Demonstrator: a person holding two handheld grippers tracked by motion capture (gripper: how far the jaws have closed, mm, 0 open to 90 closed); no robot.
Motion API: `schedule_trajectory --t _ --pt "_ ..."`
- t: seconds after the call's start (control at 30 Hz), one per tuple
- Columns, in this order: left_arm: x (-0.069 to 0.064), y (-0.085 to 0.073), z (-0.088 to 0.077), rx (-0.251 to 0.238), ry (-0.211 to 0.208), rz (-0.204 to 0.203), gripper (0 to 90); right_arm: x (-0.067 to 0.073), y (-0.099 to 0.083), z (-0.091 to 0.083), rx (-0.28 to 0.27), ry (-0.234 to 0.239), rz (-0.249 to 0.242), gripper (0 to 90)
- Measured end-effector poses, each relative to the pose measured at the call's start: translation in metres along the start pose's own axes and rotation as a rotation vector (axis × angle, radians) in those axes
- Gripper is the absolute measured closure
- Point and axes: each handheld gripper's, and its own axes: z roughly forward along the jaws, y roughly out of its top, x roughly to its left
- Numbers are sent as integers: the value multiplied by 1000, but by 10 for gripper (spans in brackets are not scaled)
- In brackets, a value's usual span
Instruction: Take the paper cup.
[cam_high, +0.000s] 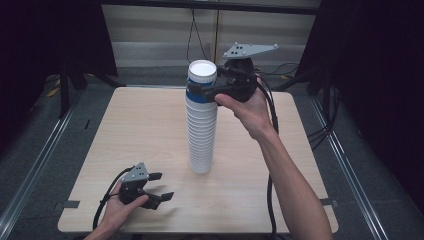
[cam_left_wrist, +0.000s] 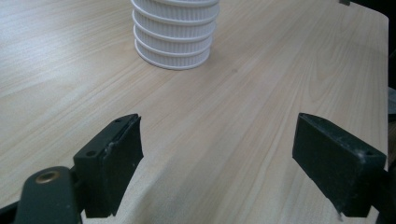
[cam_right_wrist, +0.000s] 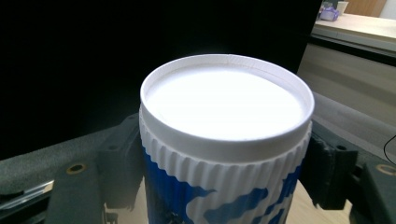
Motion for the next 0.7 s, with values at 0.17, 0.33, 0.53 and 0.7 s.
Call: schedule_trajectory --t 0.17,0.33,0.53,0.7 --pt "2 -1 0 -7 -17 -29 160 -1 4 -5 -31 9 8 268" --pt "2 -1 0 -9 -14 -37 161 0 6 -8 -53 7 9 270" --pt "2 -1 0 -8 -16 -35 161 0 11 -13 -87 5 17 271" --pt "2 -1 0 -9 -16 -38 161 0 14 -17 -110 -1 24 272"
